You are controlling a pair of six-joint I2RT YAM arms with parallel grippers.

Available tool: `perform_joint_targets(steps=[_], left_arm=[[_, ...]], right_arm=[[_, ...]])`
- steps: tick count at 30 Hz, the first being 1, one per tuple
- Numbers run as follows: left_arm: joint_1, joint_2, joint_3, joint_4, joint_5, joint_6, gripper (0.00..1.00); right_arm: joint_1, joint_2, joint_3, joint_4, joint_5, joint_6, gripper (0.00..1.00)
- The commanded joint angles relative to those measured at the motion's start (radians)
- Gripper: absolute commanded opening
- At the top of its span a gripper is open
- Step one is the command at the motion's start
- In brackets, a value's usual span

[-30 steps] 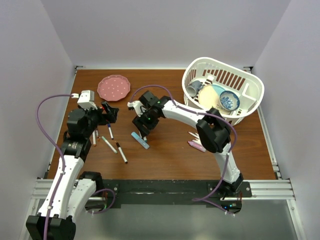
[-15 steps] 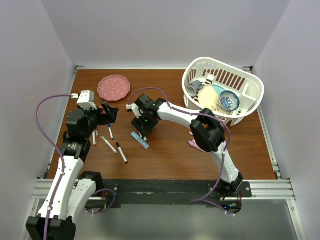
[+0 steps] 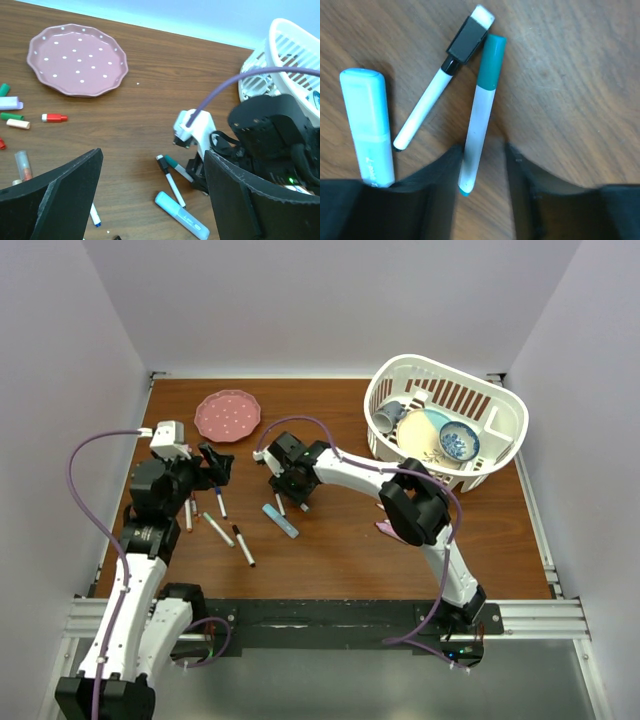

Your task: Open the pen caps

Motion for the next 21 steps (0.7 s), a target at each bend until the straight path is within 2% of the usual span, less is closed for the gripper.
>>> perform_joint_targets(steps=[1, 2, 4, 5, 9, 12, 14, 15, 16, 18, 19, 20, 21], left_arm=[[0.103, 0.029, -0.003, 0.066, 0.09, -0.006, 0.88], [0.122, 0.038, -0.007, 0.077, 0.121, -0.025, 0.88], [0.156, 0.078, -0.024, 0.114, 0.2, -0.046, 0.92], [0.156, 0.095, -0.029, 0.124, 0.226, -0.063, 0.99], [0.156, 0.252, -0.058, 0.26, 0.468, -0.135, 1.0], [0.135, 0.311, -0.133, 0.453, 0.561, -0.276, 1.0], [0.089, 0.323, -0.161, 0.515, 0.546, -0.354, 1.0], [0.02, 0.334, -0.179, 0.561, 0.505, -0.379, 1.0], [-0.015, 0.339, -0.187, 0.587, 0.477, -0.435, 1.0], [-0.094, 0.354, -0.234, 0.714, 0.405, -0.512, 0.99], [-0.115, 0.36, -0.259, 0.78, 0.38, -0.604, 0.98], [-0.132, 0.375, -0.311, 0.922, 0.324, -0.653, 0.98], [-0.169, 0.386, -0.334, 0.987, 0.288, -0.699, 0.97]], right_arm=[[-0.009, 0.035, -0.075, -0.006, 0.107, -0.052, 0.31], [-0.012, 0.035, -0.085, -0.003, 0.089, -0.057, 0.19], [-0.025, 0.029, -0.09, -0.003, 0.067, -0.06, 0.07], [-0.031, 0.022, -0.095, -0.003, 0.064, -0.063, 0.0], [-0.06, -0.071, -0.145, 0.008, -0.013, -0.098, 0.0], [-0.081, -0.184, -0.211, 0.023, -0.082, -0.129, 0.0], [-0.118, -0.286, -0.271, 0.037, -0.158, -0.14, 0.0], [-0.14, -0.324, -0.292, 0.038, -0.21, -0.149, 0.0], [-0.164, -0.358, -0.318, 0.045, -0.37, -0.172, 0.0], [-0.253, -0.464, -0.401, 0.061, -0.562, -0.204, 0.0], [-0.278, -0.494, -0.432, 0.077, -0.705, -0.212, 0.0], [-0.319, -0.564, -0.499, 0.122, -0.765, -0.203, 0.0], [-0.333, -0.595, -0.532, 0.147, -0.807, -0.197, 0.0]])
